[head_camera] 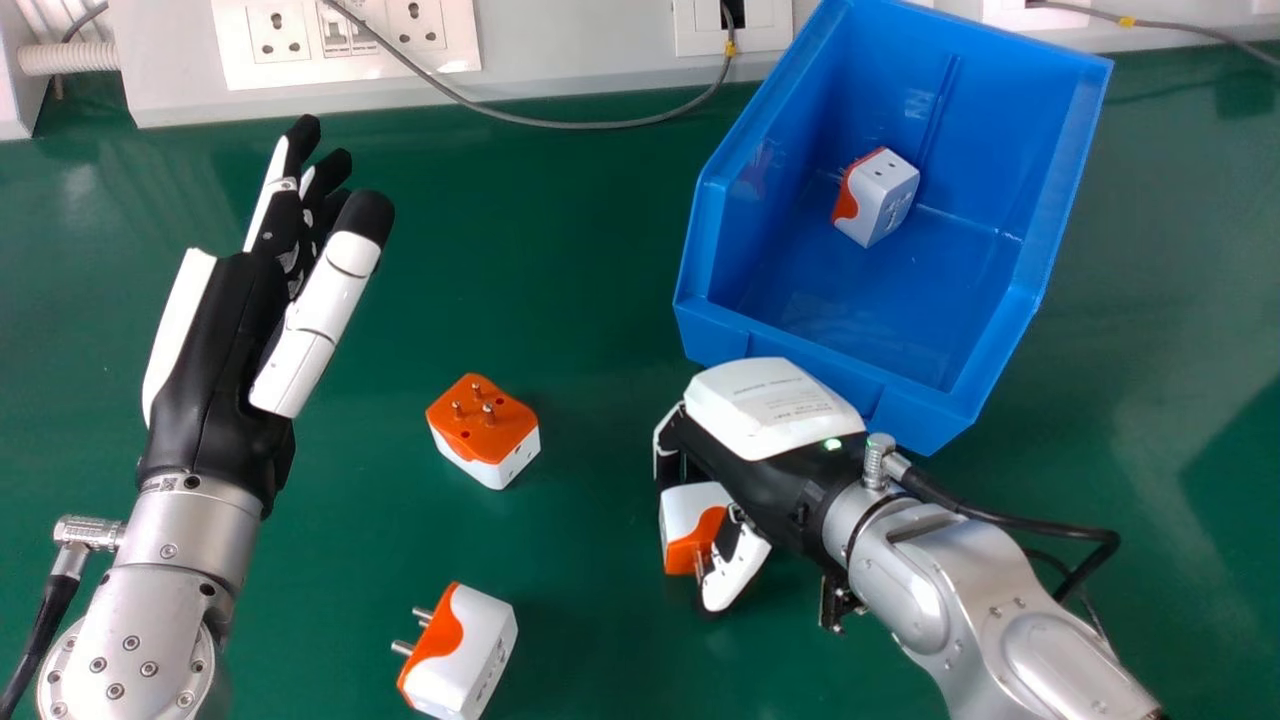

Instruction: Pick all objects and put in blue box

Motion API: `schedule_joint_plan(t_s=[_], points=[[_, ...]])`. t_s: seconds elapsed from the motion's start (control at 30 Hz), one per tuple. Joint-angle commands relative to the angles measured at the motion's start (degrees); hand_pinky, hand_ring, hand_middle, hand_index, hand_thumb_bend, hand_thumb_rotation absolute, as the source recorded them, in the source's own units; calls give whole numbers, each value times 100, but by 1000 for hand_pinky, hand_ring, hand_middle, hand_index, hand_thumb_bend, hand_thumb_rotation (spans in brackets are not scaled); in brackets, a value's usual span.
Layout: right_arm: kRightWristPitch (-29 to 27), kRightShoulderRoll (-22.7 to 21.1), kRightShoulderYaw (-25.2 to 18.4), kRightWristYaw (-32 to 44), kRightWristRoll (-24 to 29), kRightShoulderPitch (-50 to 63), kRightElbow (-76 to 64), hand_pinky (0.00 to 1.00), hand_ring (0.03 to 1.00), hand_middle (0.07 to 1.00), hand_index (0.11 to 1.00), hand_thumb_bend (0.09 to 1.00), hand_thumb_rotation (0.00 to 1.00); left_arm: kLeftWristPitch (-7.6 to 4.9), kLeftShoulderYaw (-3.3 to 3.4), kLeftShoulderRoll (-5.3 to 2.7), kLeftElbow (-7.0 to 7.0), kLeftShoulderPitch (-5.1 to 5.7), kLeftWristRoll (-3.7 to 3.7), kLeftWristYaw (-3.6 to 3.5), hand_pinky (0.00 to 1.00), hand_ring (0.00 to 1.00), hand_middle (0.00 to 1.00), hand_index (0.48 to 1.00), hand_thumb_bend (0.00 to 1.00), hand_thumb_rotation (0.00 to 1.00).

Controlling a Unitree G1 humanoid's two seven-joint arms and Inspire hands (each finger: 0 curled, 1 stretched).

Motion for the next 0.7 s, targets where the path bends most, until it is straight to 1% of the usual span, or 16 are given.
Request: schedule_joint_plan(t_s=[0.0,0.1,0.17,0.23,0.4,0.53,0.57,0.67], points=[[30,22,-109,49,69,97,-320,398,471,485,442,501,0,-66,49,69,-76,-91,-32,-22,863,961,972,1000,720,871],[1,-53,-225,192,238,363,-799,402,467,484,446,502,0,-86,59,75,-15,-131,-38,-21,863,961,972,1000,718,871],[-42,-117,-297,278,307,527,-1123,402,467,484,446,502,0,-94,51,67,2,-143,-22,-12,863,961,972,1000,718,871],[-88,-202,-379,404,394,674,-1497,398,466,485,446,501,0,-112,50,68,56,-174,-6,-5,862,960,972,1000,715,871],[-156,-375,-659,759,717,975,-2453,388,453,485,450,501,0,-170,77,85,167,-217,-11,-14,860,960,971,1000,715,870],[-261,-498,-838,908,870,1094,-3032,379,446,490,463,499,0,-214,95,97,241,-246,-16,-23,858,959,971,1000,716,869],[-308,-532,-904,924,911,1122,-3170,369,440,495,478,498,0,-216,97,97,246,-251,-17,-23,857,959,971,1000,717,869],[-373,-637,-1106,1007,1011,1209,-3604,363,437,498,484,497,0,-215,100,94,247,-254,-14,-18,856,958,970,1000,722,868]])
